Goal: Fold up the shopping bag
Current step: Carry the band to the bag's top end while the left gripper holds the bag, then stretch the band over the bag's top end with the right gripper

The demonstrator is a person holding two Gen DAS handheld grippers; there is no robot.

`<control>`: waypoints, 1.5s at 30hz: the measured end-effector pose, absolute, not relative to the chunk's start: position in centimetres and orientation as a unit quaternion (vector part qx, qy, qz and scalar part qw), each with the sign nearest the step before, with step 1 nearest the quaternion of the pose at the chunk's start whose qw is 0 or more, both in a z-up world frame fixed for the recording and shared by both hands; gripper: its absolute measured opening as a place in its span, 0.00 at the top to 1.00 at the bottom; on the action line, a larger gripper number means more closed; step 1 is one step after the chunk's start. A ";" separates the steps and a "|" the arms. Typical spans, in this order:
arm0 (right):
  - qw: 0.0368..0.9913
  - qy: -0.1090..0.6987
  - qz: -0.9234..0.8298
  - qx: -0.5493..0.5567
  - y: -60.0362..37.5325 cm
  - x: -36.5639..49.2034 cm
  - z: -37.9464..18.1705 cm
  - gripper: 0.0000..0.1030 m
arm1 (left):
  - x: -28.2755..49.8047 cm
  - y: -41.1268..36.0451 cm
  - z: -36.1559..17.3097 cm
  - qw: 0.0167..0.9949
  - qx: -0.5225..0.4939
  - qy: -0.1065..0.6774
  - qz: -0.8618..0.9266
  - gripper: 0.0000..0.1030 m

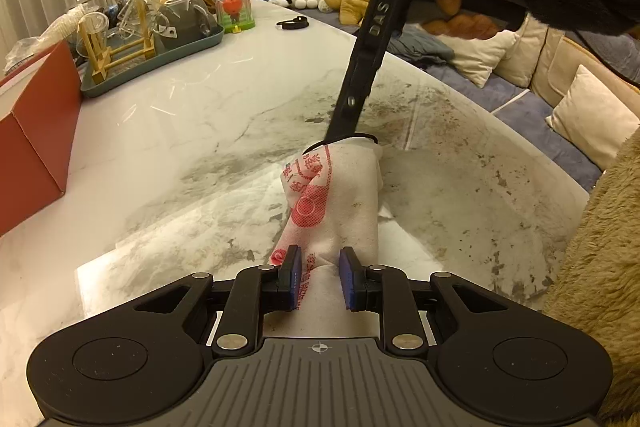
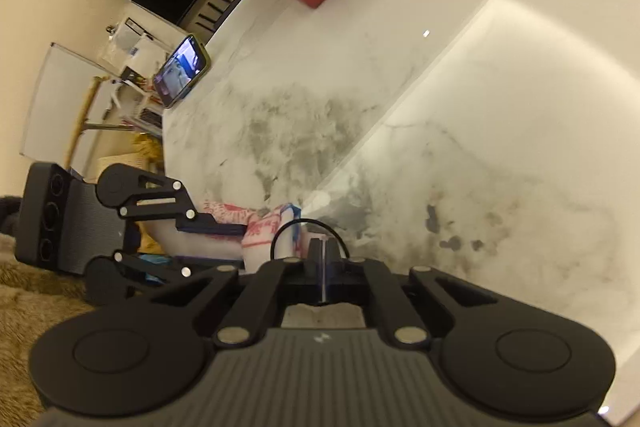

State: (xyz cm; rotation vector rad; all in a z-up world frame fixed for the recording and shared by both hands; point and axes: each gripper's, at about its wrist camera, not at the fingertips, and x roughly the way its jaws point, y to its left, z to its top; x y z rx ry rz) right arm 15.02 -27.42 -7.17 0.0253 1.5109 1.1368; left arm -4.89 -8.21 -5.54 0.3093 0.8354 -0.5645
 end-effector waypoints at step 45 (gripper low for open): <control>0.546 0.655 0.239 0.464 -31.6 5.5 -12.0 0.52 | -5.4 -6.7 -6.0 0.875 0.113 0.380 -0.278 0.79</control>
